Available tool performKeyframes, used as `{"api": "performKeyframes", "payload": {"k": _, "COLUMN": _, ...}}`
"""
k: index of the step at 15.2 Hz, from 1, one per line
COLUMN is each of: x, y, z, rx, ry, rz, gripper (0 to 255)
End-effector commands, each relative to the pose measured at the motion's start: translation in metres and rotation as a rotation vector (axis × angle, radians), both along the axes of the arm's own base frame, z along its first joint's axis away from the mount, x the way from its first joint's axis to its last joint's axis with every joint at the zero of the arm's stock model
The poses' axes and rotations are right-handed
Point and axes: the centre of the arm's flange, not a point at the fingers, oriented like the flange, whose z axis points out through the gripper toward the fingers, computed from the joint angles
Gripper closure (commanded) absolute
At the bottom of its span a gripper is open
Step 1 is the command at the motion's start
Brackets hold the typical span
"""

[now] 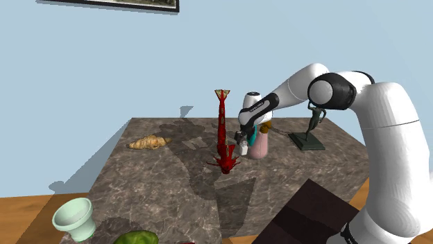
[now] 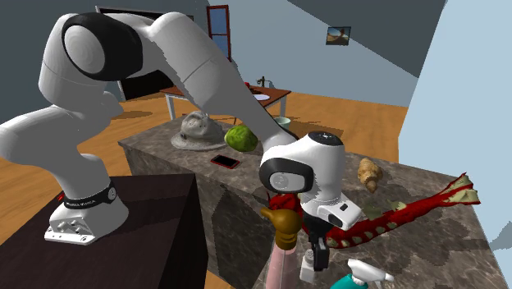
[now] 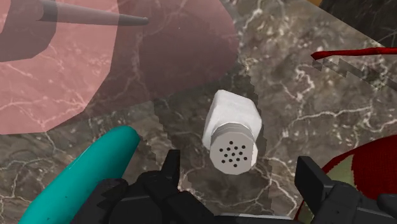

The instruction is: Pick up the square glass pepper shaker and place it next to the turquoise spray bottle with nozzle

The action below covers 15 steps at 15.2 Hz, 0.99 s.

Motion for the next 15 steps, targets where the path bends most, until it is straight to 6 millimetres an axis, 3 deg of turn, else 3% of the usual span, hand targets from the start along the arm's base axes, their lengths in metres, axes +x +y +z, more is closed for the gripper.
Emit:
{"api": "performKeyframes", "payload": {"k": 1, "x": 0.000, "y": 0.000, "z": 0.000, "rx": 0.000, "ry": 0.000, "rz": 0.000, "gripper": 0}}
{"api": "performKeyframes", "payload": {"k": 3, "x": 0.000, "y": 0.000, "z": 0.000, "rx": 0.000, "ry": 0.000, "rz": 0.000, "gripper": 0}}
{"api": "performKeyframes", "payload": {"k": 7, "x": -0.003, "y": 0.003, "z": 0.050, "rx": 0.000, "ry": 0.000, "rz": 0.000, "gripper": 0}}
{"api": "performKeyframes", "payload": {"k": 15, "x": -0.003, "y": 0.003, "z": 0.050, "rx": 0.000, "ry": 0.000, "rz": 0.000, "gripper": 0}}
